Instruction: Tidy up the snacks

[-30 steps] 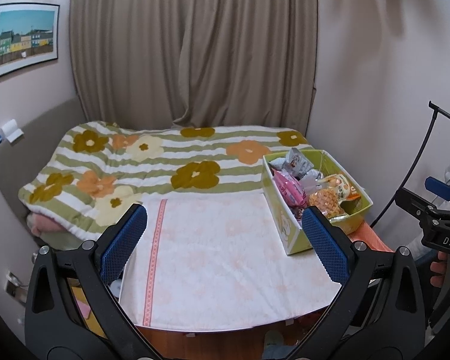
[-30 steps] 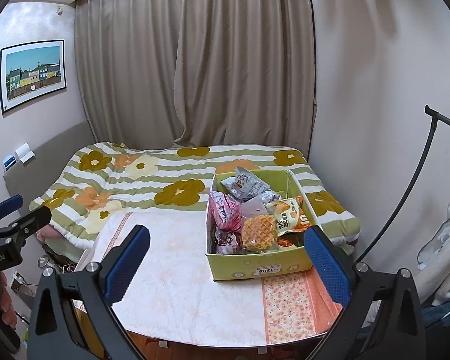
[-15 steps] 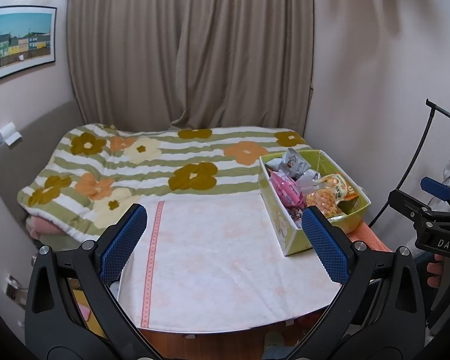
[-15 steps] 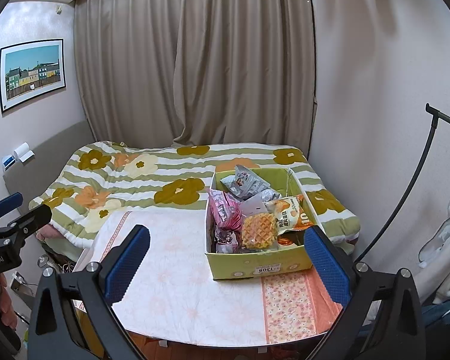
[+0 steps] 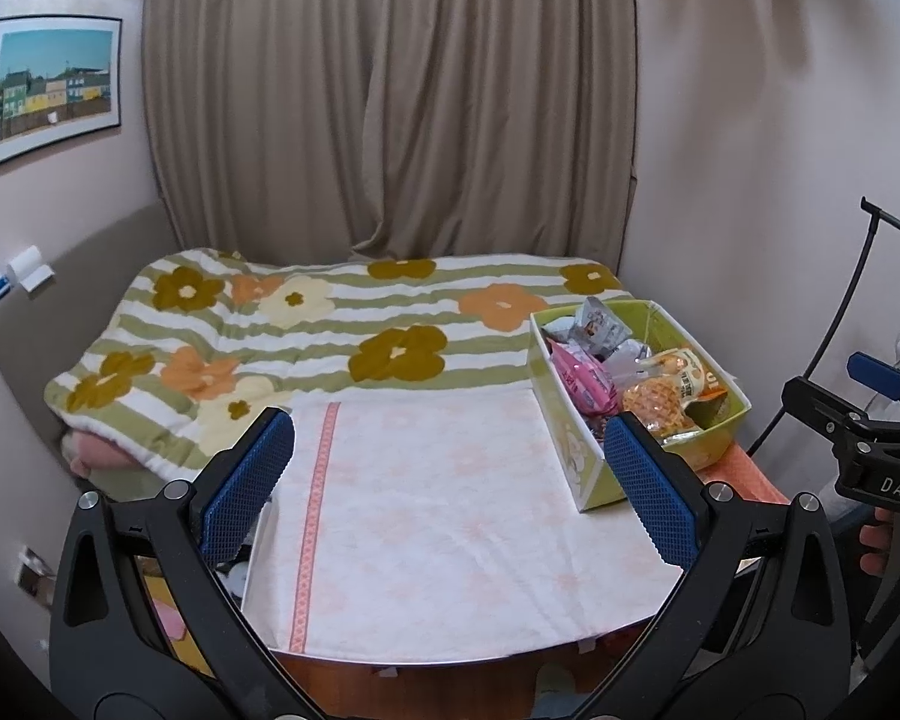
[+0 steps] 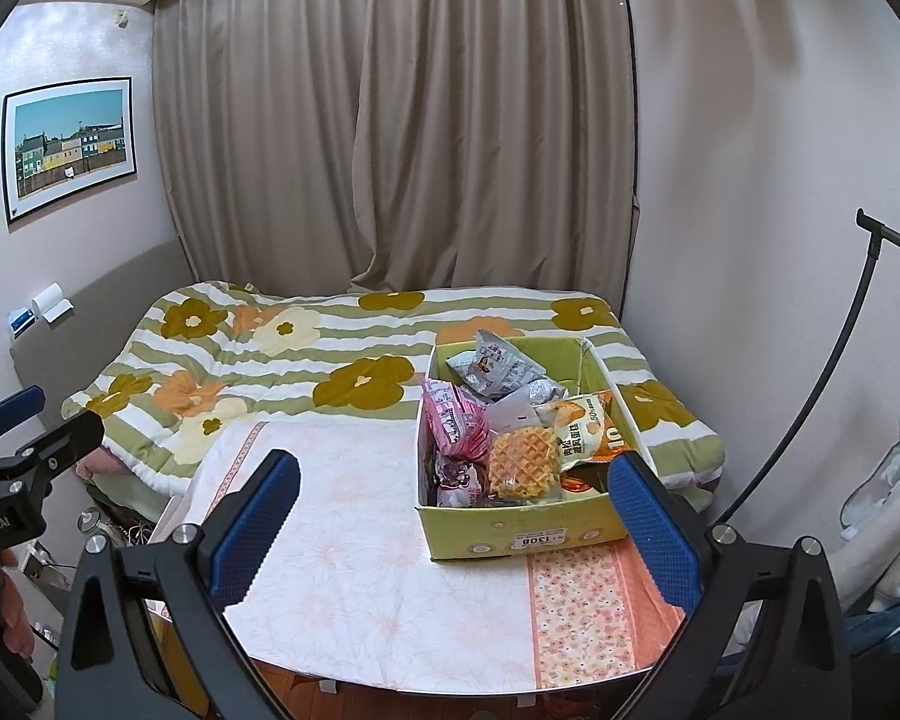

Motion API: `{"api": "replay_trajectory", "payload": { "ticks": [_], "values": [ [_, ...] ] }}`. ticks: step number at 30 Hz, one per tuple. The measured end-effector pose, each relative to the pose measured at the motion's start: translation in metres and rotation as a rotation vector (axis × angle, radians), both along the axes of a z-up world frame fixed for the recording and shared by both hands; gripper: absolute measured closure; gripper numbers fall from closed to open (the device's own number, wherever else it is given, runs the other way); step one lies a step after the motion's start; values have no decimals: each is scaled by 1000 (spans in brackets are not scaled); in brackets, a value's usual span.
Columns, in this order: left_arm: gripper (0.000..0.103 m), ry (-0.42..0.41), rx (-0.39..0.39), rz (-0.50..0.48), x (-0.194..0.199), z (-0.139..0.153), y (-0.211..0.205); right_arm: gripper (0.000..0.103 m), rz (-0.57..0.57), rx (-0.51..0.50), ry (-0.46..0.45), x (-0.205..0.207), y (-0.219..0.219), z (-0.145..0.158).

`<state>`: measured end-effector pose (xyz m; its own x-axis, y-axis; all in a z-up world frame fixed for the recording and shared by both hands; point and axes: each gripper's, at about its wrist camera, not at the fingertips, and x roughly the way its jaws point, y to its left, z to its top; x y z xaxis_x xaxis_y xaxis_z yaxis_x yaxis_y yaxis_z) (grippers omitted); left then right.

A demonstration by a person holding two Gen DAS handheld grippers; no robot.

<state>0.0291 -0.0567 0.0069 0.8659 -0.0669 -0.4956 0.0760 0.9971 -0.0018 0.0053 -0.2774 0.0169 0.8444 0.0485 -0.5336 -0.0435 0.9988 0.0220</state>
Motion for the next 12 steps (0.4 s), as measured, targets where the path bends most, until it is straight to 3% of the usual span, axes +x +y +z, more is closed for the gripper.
{"api": "replay_trajectory", "payload": {
  "ticks": [12],
  "values": [
    [0,-44,-1,2,-3,-3,-2,1,-6,1,23,2,2,-6]
  ]
}}
